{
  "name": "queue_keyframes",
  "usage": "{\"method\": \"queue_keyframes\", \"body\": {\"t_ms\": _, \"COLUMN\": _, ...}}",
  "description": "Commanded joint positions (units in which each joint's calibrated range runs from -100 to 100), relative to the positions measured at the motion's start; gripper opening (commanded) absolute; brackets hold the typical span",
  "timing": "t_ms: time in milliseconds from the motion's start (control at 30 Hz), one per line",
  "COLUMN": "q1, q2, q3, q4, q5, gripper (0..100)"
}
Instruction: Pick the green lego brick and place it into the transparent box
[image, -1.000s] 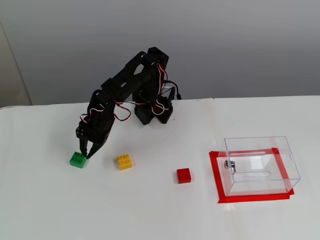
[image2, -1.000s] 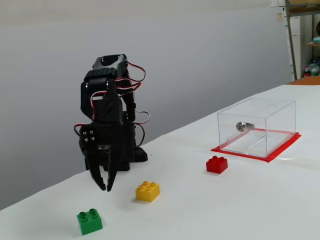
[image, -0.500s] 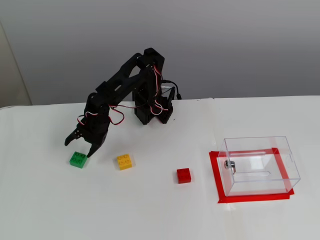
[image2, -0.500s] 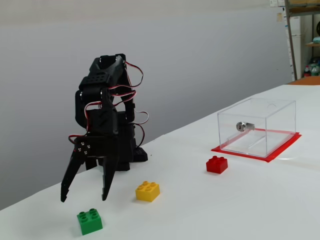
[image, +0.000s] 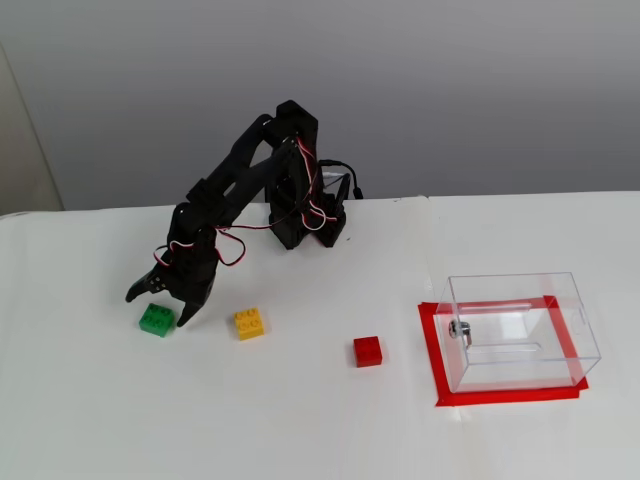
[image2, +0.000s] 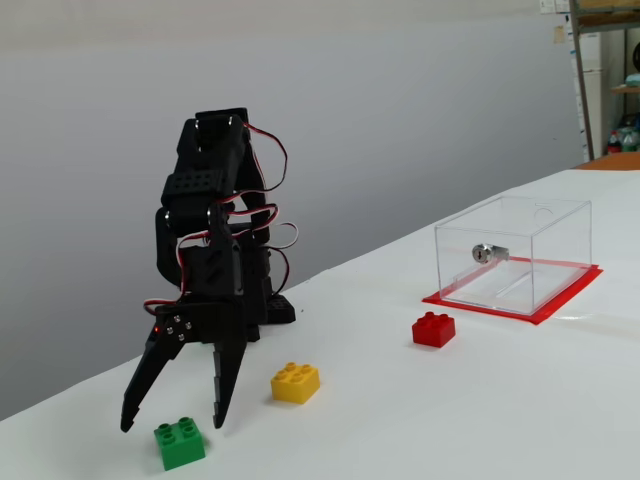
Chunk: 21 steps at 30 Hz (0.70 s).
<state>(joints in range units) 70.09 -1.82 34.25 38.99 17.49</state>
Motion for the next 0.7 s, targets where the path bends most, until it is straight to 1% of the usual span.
{"method": "queue_keyframes", "body": {"t_ms": 0, "q1": -0.47, "q2": 0.93, "q3": -2.42, "q4": -2.17, "q5": 0.26, "gripper": 37}}
{"method": "queue_keyframes", "body": {"t_ms": 133, "q1": -0.10, "q2": 3.05, "q3": -2.33, "q4": -3.91, "q5": 0.26, "gripper": 37}}
{"method": "queue_keyframes", "body": {"t_ms": 667, "q1": 0.64, "q2": 5.42, "q3": -2.33, "q4": -3.31, "q5": 0.26, "gripper": 37}}
